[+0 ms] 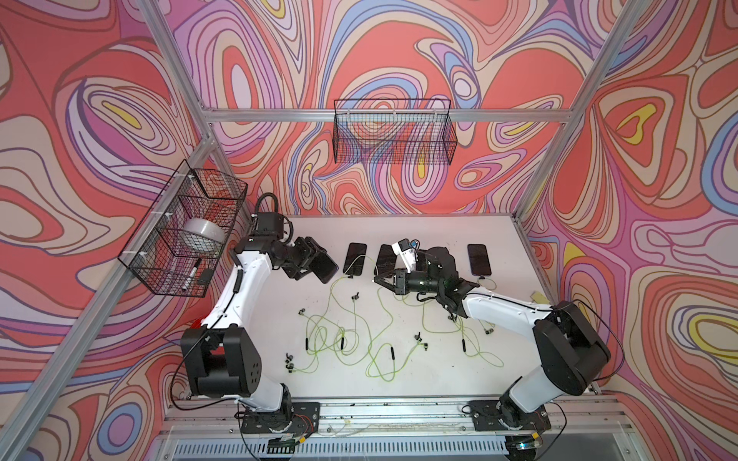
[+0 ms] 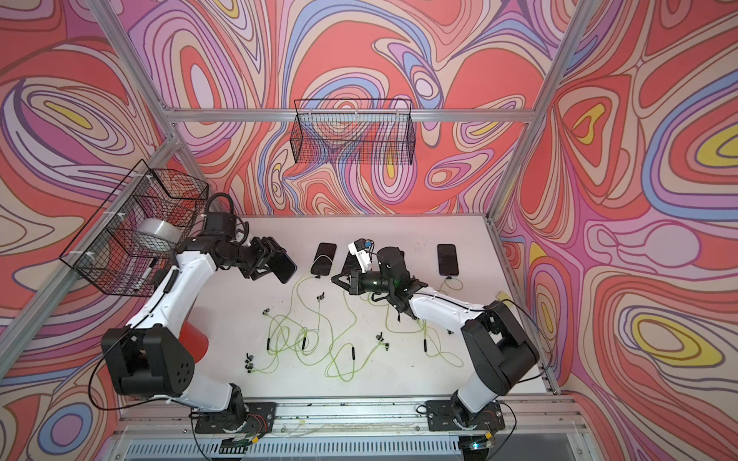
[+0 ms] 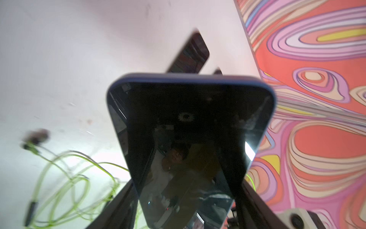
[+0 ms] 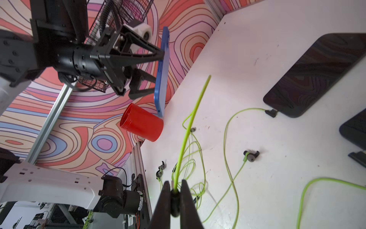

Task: Plug wired earphones into phones
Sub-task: Pick up the phone at the center of the board, then insert the wired earphone into the phone.

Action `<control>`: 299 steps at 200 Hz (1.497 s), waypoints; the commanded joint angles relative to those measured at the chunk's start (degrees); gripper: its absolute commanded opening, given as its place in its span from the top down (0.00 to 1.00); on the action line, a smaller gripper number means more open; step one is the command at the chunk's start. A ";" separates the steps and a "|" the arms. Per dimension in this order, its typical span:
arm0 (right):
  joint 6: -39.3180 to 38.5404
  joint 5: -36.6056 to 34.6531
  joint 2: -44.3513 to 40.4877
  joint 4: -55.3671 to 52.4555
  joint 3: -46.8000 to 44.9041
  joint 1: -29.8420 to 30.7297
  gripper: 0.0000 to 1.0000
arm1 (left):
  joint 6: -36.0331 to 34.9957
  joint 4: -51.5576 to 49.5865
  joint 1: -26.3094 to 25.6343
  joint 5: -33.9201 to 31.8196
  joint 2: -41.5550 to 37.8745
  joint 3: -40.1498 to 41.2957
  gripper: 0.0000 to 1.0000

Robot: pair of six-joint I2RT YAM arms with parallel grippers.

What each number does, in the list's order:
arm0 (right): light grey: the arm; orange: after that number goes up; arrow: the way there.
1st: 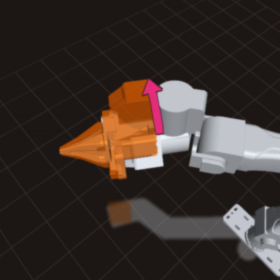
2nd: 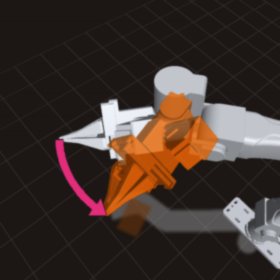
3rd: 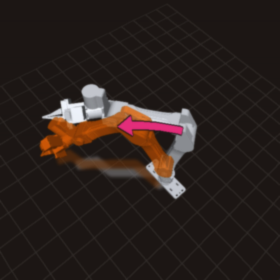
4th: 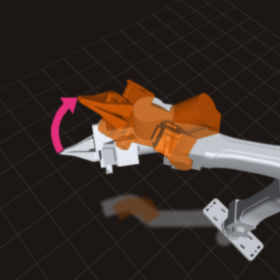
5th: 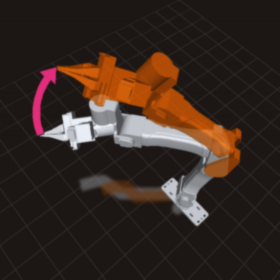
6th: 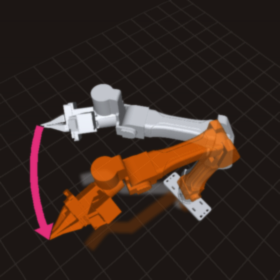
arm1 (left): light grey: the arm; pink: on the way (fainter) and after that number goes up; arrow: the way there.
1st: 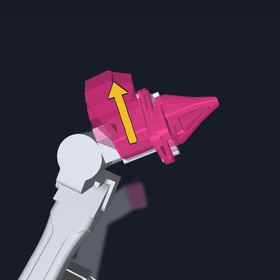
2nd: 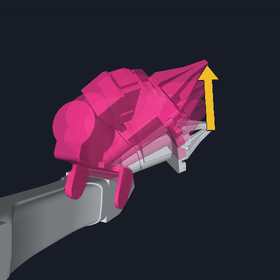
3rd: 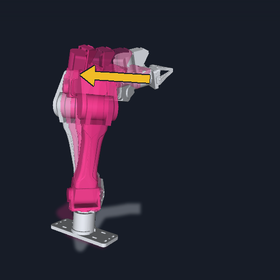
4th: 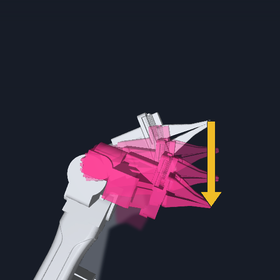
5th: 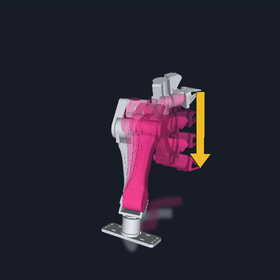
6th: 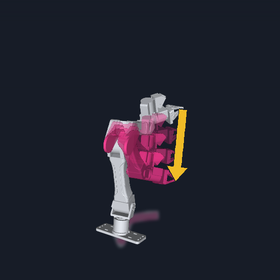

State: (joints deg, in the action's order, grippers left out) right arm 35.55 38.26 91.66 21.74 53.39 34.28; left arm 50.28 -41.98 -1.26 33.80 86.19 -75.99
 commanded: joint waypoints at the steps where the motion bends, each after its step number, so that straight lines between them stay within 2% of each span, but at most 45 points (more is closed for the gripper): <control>1: 0.10 -4.19 0.29 5.87 -0.91 1.21 1.00 | 14.53 12.57 -2.14 6.57 -2.47 5.58 1.00; 51: -0.29 -12.86 1.82 18.60 -4.77 4.39 1.00 | 32.55 23.31 -3.36 5.67 -7.06 14.36 1.00; 92: 0.22 -15.01 7.39 27.97 -4.00 7.42 1.00 | 40.86 31.05 -5.60 7.00 -7.26 19.21 1.00; 126: 0.60 -17.06 7.61 29.82 -5.42 7.64 1.00 | 41.56 31.87 -5.59 6.53 -7.27 19.56 1.00; 166: -1.25 -19.25 5.46 27.29 -6.54 7.64 1.00 | 41.89 32.27 -5.64 6.45 -6.92 19.68 1.00; 299: -0.87 -19.28 7.61 29.40 -5.16 8.14 1.00 | 41.65 32.82 -5.91 6.92 -7.35 20.78 1.00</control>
State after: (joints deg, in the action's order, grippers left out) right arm 35.20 19.66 98.63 48.84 47.55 41.82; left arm 91.33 -12.10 -6.92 39.24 80.34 -55.77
